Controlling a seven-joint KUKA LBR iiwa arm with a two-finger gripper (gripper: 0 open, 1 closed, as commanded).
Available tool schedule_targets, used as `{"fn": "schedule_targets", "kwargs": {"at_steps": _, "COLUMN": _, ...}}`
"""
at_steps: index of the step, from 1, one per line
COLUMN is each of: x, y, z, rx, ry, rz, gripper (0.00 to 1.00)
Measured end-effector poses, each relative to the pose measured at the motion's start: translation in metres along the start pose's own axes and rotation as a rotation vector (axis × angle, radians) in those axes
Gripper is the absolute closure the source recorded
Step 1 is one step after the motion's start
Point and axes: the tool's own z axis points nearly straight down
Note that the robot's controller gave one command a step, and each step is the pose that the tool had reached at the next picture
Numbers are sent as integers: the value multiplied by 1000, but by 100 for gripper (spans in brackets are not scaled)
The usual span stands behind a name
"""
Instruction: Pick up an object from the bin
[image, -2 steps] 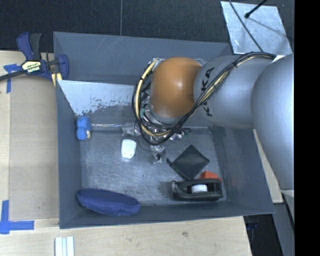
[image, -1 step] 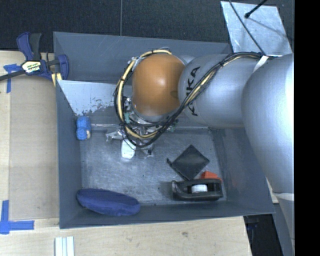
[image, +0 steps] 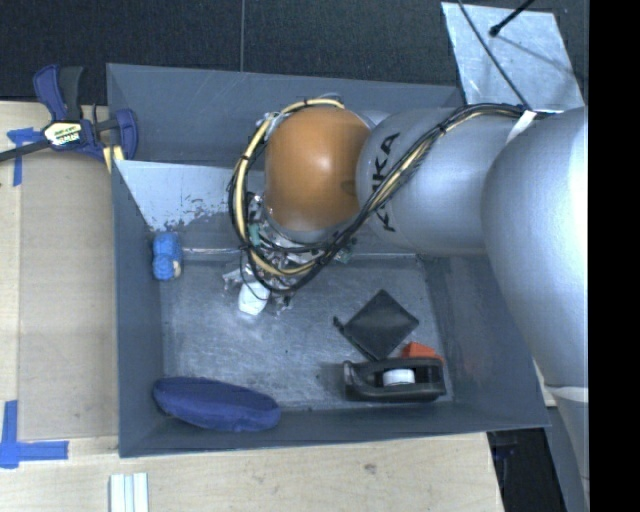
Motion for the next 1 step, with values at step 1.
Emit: {"fn": "schedule_targets", "kwargs": {"at_steps": 1, "x": -7, "y": 11, "z": -146, "rx": 6, "ry": -3, "rz": -24, "gripper": 100}}
